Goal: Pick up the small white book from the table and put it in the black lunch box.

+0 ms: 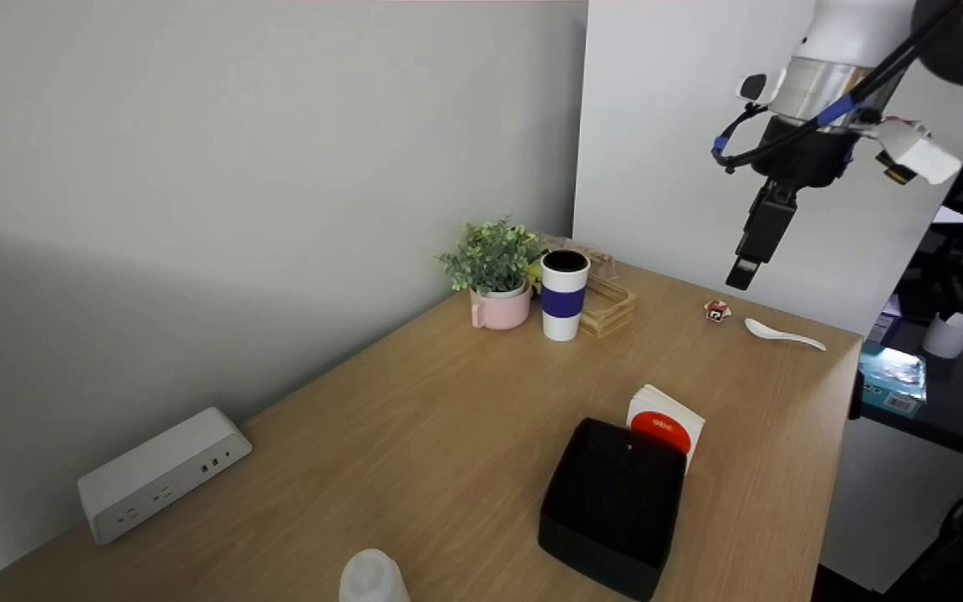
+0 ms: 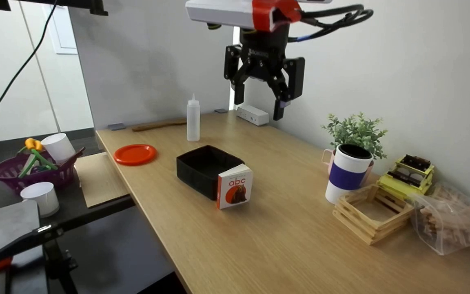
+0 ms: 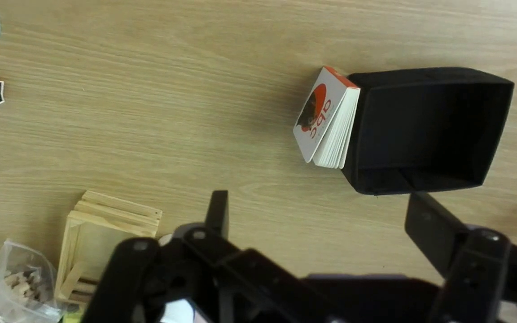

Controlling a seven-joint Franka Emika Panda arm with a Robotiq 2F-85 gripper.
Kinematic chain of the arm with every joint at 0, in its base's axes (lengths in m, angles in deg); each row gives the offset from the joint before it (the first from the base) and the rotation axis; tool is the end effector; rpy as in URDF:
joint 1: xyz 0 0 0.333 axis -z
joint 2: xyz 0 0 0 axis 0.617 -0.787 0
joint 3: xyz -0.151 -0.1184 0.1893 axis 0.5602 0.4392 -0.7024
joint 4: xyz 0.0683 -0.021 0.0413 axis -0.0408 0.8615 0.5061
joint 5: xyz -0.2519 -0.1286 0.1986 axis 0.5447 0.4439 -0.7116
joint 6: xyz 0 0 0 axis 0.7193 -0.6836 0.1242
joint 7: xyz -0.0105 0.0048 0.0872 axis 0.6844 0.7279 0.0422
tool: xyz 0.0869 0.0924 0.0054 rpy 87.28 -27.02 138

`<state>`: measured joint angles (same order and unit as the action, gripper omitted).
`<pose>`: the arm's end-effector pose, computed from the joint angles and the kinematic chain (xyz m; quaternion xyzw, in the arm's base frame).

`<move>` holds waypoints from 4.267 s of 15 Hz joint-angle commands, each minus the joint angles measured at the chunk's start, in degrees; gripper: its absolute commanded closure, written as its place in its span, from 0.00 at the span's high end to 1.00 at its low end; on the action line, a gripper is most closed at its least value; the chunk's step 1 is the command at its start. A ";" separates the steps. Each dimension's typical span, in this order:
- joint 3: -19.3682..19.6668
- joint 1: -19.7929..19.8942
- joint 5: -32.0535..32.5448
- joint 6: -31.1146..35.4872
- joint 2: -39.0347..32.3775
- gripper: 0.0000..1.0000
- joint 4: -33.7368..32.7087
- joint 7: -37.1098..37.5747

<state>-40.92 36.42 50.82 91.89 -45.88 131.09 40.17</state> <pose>0.4909 -0.0221 0.3207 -0.9943 -0.0780 -0.0696 0.0216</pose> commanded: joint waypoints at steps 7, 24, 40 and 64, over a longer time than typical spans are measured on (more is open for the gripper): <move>-1.88 2.03 -1.79 -2.89 -4.85 1.00 -5.25 -3.70; -8.66 0.94 -5.09 -14.33 -22.55 1.00 -21.18 -2.11; -3.89 -4.92 3.28 -14.33 -26.61 1.00 -21.88 34.61; -7.22 0.33 3.13 -14.27 -34.23 1.00 -29.67 8.06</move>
<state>-47.67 36.34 53.62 77.73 -80.06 101.53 47.99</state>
